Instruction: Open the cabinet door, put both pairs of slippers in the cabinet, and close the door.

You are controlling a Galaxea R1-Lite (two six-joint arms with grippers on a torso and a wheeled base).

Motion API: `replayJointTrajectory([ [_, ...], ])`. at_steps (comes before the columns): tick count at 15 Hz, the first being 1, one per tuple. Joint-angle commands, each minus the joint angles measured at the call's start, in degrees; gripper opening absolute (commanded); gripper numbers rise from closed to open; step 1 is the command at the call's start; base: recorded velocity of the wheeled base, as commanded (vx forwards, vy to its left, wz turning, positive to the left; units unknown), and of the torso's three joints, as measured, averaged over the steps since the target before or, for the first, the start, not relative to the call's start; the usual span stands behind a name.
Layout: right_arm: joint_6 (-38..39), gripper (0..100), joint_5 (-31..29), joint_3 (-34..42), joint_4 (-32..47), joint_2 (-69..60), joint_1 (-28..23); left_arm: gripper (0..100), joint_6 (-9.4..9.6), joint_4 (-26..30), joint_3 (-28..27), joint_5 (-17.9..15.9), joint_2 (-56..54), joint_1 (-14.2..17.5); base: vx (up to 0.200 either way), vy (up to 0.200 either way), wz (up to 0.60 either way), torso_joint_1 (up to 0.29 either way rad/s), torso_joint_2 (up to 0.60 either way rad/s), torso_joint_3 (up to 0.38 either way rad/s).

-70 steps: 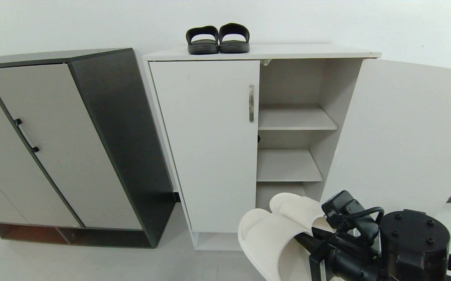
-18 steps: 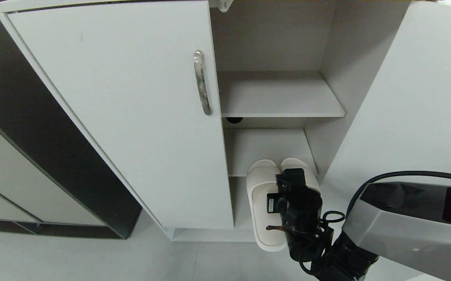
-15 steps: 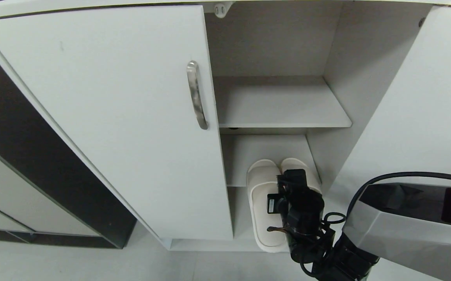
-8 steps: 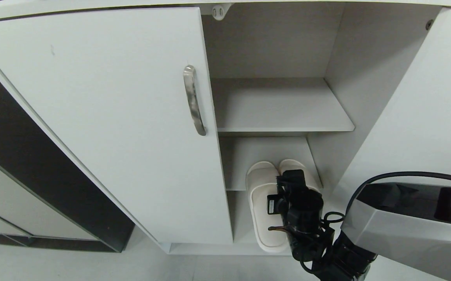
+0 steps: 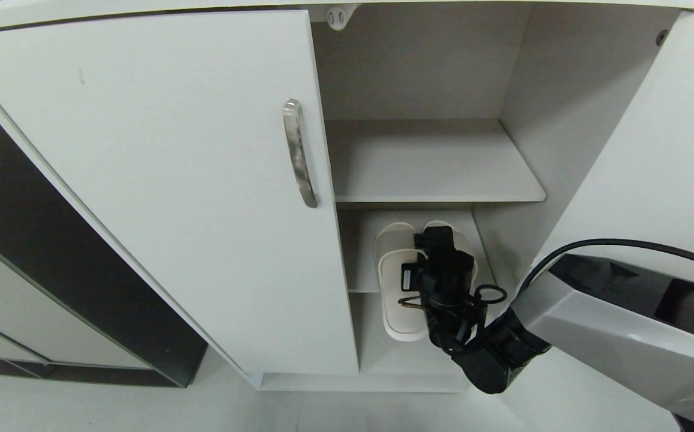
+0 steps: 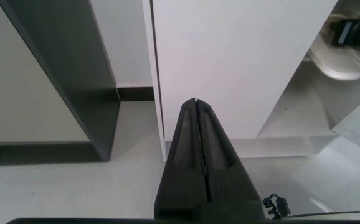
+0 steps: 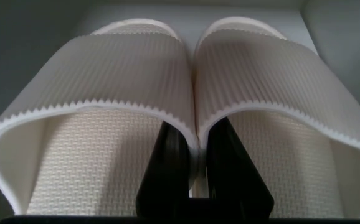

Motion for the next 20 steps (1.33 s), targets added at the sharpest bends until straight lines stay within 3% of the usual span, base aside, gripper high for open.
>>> replayJointTrajectory([
  [1,0.00,0,0.03,-5.17,2.16,1.37,-0.91,0,0.06,-0.01,0.00,0.01,0.05,0.01,0.000,0.000,0.00,0.000,0.00,0.000],
  [7,-0.09,0,0.12,-11.76,4.18,5.24,-3.20,0,0.06,-0.01,0.00,0.01,0.05,0.01,0.000,0.000,0.00,0.000,0.00,0.000],
  [19,-0.26,0,1.18,-13.87,6.38,6.56,-4.34,0,0.06,-0.01,0.00,0.01,0.14,0.01,0.000,0.000,0.00,0.000,0.00,0.000],
  [20,-0.26,100,1.18,-13.87,6.38,6.56,-4.34,0,0.06,-0.01,0.00,0.01,0.05,0.01,0.000,0.000,0.00,0.000,0.00,0.000],
])
